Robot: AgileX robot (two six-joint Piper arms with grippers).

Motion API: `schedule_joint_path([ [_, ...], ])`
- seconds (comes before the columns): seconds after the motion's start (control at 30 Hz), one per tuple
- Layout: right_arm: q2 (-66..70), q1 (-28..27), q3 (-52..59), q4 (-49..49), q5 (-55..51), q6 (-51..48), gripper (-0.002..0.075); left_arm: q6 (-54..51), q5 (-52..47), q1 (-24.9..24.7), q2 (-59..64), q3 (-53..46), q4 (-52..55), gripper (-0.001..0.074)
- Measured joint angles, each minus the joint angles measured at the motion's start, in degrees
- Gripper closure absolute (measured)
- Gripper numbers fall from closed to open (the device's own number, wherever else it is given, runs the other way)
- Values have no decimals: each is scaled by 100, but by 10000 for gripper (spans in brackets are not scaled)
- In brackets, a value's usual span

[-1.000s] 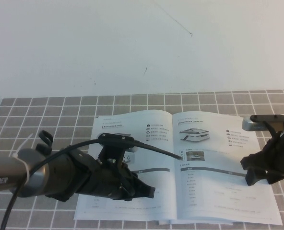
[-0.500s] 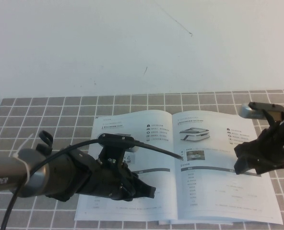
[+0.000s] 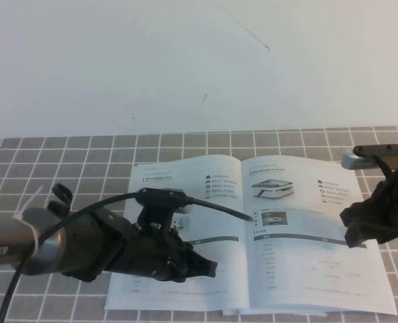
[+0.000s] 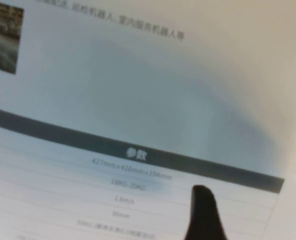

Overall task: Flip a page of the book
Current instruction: Open the closed book

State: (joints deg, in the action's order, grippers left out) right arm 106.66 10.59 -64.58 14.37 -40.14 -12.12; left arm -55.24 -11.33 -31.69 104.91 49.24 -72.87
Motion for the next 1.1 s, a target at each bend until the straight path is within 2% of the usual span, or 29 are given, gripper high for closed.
schedule_joint_path([
  [0.47,457,0,-56,178,-19,0,289,-20,-59,0,61,28,-23,738],
  [0.6,457,-48,-56,504,-42,-404,288,-20,-59,0,61,28,-23,738],
  [0.8,457,-63,-56,1842,-280,-1690,287,-20,-59,0,61,28,-27,738],
  [1.1,517,-52,-56,3638,-649,-2931,287,-24,-59,0,61,28,-36,738],
])
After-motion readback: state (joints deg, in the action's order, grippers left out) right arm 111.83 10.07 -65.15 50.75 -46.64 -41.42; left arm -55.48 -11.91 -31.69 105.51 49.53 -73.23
